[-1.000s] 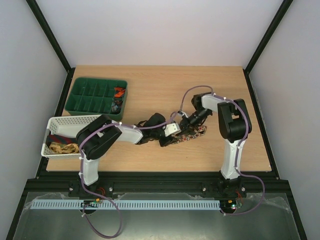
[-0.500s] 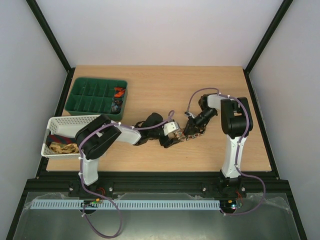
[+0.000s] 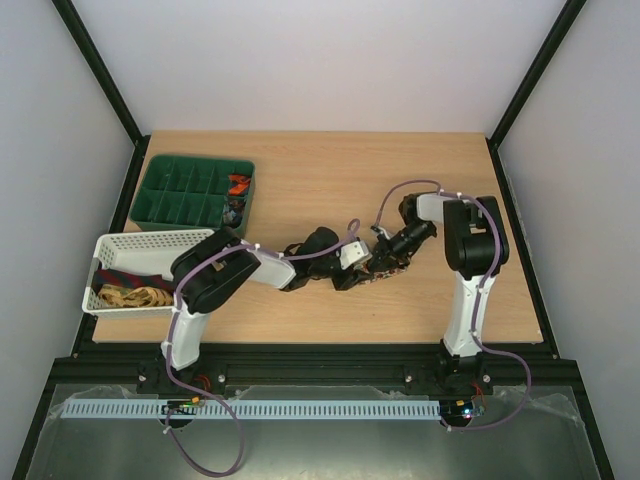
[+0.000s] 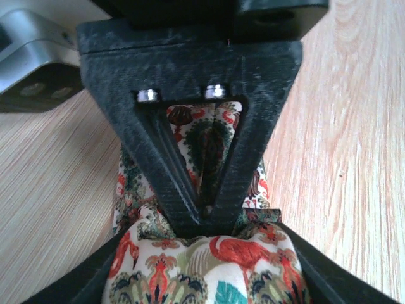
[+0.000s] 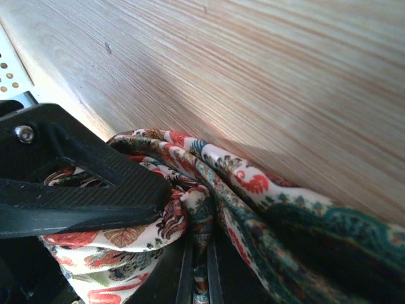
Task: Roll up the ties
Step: Roll the tie at the center of the board.
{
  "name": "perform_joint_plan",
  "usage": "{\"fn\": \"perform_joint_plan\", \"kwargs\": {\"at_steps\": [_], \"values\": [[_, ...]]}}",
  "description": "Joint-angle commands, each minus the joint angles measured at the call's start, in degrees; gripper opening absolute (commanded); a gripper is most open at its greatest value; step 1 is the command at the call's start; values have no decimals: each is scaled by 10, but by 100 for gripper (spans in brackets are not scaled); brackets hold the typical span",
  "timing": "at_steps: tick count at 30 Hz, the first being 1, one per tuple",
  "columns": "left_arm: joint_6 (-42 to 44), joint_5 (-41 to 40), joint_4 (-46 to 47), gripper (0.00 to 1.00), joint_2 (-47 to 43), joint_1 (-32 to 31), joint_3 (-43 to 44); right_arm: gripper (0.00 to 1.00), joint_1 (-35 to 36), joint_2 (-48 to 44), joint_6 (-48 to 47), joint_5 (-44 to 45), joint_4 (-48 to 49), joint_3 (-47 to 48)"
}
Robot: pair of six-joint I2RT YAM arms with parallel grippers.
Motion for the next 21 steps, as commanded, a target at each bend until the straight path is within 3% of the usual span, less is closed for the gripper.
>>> {"fn": "perform_joint_plan", "kwargs": {"at_steps": [1, 8, 15, 21], "values": [[5, -20, -38, 48, 12, -9, 20, 2, 8, 14, 30, 86, 60, -64], [125, 14, -160, 36, -31, 34, -58, 3, 12, -43, 48, 41, 66, -122], [242, 29, -255, 36, -65, 77, -74, 34, 16, -81, 24, -32, 9, -77], [210, 27, -266, 40, -48, 59, -46, 49, 31, -104, 27, -91, -3, -44]]}}
